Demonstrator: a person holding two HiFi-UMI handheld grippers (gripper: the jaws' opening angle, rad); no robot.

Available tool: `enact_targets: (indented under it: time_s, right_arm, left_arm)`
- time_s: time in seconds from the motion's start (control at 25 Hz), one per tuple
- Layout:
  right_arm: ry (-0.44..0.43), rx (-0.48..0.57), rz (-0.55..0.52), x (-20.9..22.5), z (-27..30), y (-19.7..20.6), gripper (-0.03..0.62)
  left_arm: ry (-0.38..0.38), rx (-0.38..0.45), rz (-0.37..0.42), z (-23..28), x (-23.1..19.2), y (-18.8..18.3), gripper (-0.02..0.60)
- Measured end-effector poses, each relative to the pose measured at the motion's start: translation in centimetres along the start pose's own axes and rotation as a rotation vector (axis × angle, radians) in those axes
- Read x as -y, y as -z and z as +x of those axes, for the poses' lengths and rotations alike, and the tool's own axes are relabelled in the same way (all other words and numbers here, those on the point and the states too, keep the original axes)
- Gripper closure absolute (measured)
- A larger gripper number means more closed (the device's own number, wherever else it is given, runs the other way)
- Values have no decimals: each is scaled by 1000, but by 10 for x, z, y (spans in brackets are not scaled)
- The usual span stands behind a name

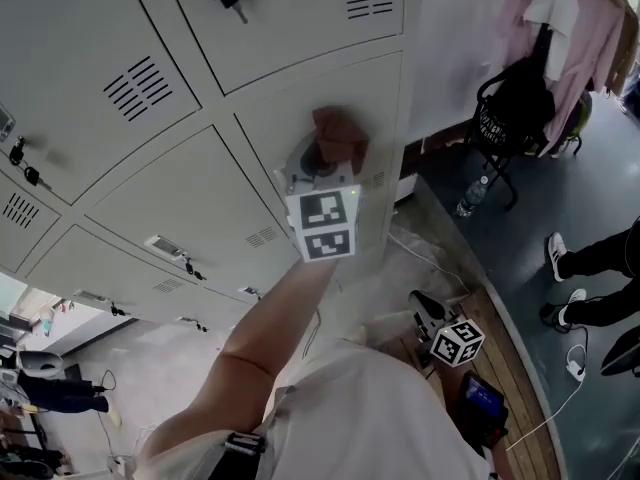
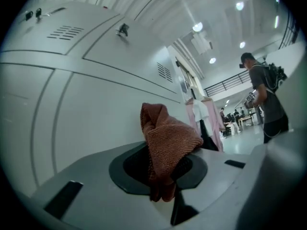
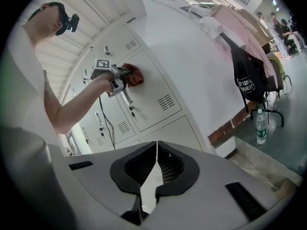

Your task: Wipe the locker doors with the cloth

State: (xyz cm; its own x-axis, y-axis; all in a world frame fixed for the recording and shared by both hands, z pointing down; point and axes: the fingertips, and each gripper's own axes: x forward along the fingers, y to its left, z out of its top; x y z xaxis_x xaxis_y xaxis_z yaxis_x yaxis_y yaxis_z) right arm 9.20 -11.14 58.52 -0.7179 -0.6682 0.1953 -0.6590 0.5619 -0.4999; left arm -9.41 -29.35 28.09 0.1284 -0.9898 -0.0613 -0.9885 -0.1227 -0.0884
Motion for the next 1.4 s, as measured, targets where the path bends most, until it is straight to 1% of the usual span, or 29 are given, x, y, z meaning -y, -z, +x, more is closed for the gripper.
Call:
enact_targets:
  time_s: [0.16, 0.28, 0.36, 0.48, 0.56, 0.64, 0.8, 0.96, 1.04, 1.12, 1.2, 1.32, 1.4]
  right_arm:
    - [54, 35, 21, 12, -15, -3, 574]
    - [86, 61, 31, 20, -25, -6, 574]
    - [101, 71, 39, 24, -30, -6, 574]
    - [107, 76, 48, 25, -32, -5, 574]
    - [101, 73, 49, 24, -30, -4, 574]
    - [89, 66, 47, 23, -26, -4, 574]
    - [46, 37, 40, 15, -11, -2, 574]
    - [-13, 5, 22, 5, 9, 0, 574]
    - [-45, -13, 15, -2, 18, 1, 574]
    - [-79, -33, 6, -9, 27, 3, 574]
    - [-106, -46, -5, -15, 35, 5, 574]
    - [-129, -51, -13, -24, 42, 6, 574]
    - [-128, -47, -13, -25, 41, 6, 574]
  left_arm:
    - [124, -13, -25, 42, 56, -11, 505]
    - [204, -64, -71, 72, 92, -9, 505]
    - [236, -107, -81, 88, 108, -3, 505]
    - [239, -130, -45, 96, 115, 4, 505]
    - [216, -109, -34, 88, 106, 1, 505]
    - [179, -79, -54, 72, 86, -4, 505]
    - [97, -23, -152, 23, 28, -20, 505]
    - [-21, 37, -176, -34, -39, -38, 505]
    - [-106, 53, -165, -62, -74, -42, 505]
    - [-191, 71, -130, -84, -101, -46, 505]
    - [-240, 90, -78, -90, -113, -52, 505]
    - [-248, 112, -17, -81, -106, -62, 505]
    - [-218, 116, 3, -68, -92, -68, 505]
